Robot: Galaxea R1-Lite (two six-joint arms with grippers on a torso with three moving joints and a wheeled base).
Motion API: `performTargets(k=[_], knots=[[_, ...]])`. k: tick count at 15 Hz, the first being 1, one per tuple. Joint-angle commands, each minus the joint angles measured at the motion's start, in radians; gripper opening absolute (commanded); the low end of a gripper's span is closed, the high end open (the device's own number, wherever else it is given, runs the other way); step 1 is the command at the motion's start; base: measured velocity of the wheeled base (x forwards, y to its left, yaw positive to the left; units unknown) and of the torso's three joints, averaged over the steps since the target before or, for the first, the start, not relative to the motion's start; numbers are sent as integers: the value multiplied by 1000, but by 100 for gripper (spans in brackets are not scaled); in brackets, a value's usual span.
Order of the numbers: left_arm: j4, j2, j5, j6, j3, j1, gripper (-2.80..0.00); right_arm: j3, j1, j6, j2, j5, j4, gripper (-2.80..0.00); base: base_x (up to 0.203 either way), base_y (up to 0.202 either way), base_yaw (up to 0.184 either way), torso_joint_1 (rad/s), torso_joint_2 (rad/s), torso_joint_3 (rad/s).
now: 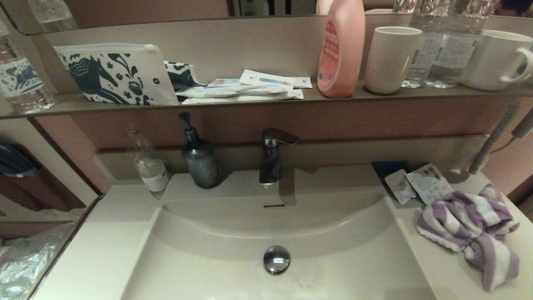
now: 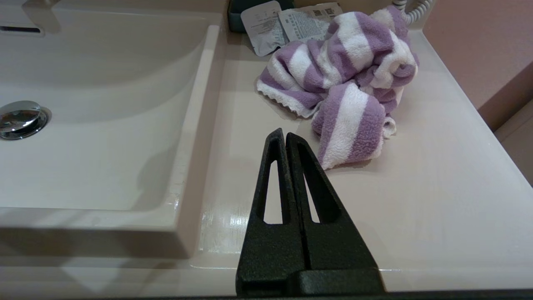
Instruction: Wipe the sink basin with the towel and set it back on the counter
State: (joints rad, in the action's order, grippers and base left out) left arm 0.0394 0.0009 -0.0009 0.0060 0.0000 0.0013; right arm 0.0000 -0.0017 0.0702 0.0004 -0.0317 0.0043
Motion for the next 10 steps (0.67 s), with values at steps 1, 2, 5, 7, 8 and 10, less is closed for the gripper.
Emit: performTargets(k=[1,2,5,7,8,10], knots=[[1,1,-1,0,0,0,-280,0,0,-1,0,-1,0,-280,0,0,0,0,0,0],[1,1,-1,0,0,0,-280,0,0,-1,0,1,0,-280,0,0,0,0,0,0],[1,1,1,0,0,0,-280,0,0,0,0,-1,0,-280,0,0,0,0,0,0],[1,1,-1,0,0,0,-280,0,0,-1,0,1,-1,-280,0,0,0,0,0,0],[1,1,-1,0,0,0,-280,0,0,-1,0,1,-1,-280,0,0,0,0,0,0],[1,1,0,0,0,0,-280,0,0,-10,0,1,-1,-280,0,0,0,0,0,0]])
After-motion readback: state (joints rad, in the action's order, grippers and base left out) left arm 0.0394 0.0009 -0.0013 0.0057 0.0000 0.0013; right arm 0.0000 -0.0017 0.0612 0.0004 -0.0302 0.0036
